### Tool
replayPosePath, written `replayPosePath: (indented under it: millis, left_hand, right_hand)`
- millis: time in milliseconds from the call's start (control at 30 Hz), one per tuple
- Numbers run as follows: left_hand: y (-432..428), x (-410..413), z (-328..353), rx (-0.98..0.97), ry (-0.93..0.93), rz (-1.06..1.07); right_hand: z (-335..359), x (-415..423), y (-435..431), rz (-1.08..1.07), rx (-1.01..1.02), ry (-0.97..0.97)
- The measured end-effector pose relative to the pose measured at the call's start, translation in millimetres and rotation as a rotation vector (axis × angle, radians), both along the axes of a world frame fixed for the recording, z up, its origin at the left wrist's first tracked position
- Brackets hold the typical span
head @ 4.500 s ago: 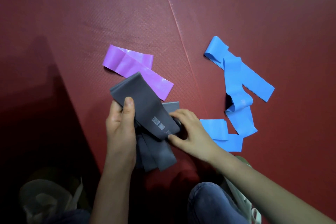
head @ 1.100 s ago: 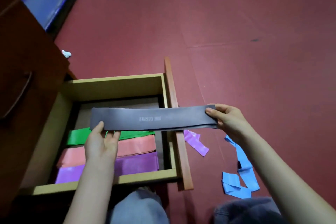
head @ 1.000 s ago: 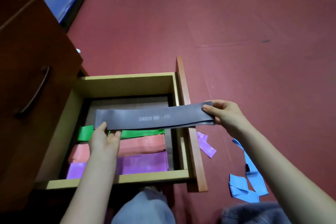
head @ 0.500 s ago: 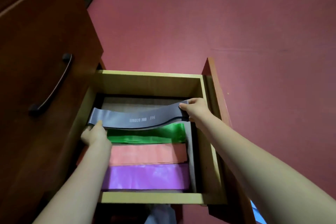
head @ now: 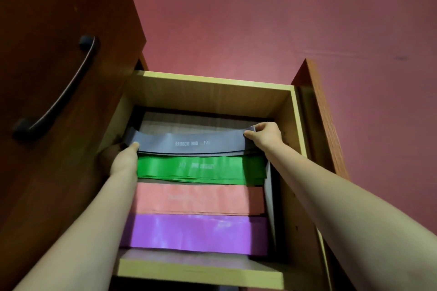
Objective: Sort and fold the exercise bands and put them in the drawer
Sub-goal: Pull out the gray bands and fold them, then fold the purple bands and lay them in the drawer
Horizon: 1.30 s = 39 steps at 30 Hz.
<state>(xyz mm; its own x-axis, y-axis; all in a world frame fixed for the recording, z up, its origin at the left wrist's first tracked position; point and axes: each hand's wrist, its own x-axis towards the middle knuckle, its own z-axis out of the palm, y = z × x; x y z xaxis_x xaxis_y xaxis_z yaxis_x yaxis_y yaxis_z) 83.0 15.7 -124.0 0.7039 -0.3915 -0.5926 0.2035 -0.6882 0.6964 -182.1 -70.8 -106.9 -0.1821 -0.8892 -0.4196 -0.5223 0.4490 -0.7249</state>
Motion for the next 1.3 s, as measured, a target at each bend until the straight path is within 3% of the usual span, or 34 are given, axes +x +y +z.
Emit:
replayPosePath:
  millis: [267, 433, 600, 900, 1067, 1133, 1200, 1300]
  left_hand:
    - [-7, 4, 12, -0.128, 0.038, -0.055]
    - [-8, -10, 14, 0.011, -0.116, -0.111]
    - [-3, -4, 4, 0.121, -0.151, -0.167]
    - [3, -12, 21, 0.178, -0.284, -0.251]
    - [17, -36, 47, 0.194, -0.465, -0.281]
    - [18, -52, 60, 0.083, -0.561, -0.28]
    - [12, -72, 74, -0.16, -0.614, -0.317]
    - [-4, -130, 104, -0.542, -0.499, -0.506]
  right_hand:
    - [6, 2, 0, -0.049, -0.034, -0.208]
    - [-1, -4, 4, -0.079, 0.024, -0.129]
    - [-4, -5, 9, 0.046, 0.043, 0.007]
    - [0, -1, 20, 0.231, -0.115, 0.328]
    - [27, -3, 22, 0.142, -0.145, 0.173]
    - [44, -6, 22, 0.122, -0.18, 0.087]
    - [65, -8, 25, 0.122, -0.215, -0.034]
    - [100, -15, 38, 0.215, -0.317, -0.206]
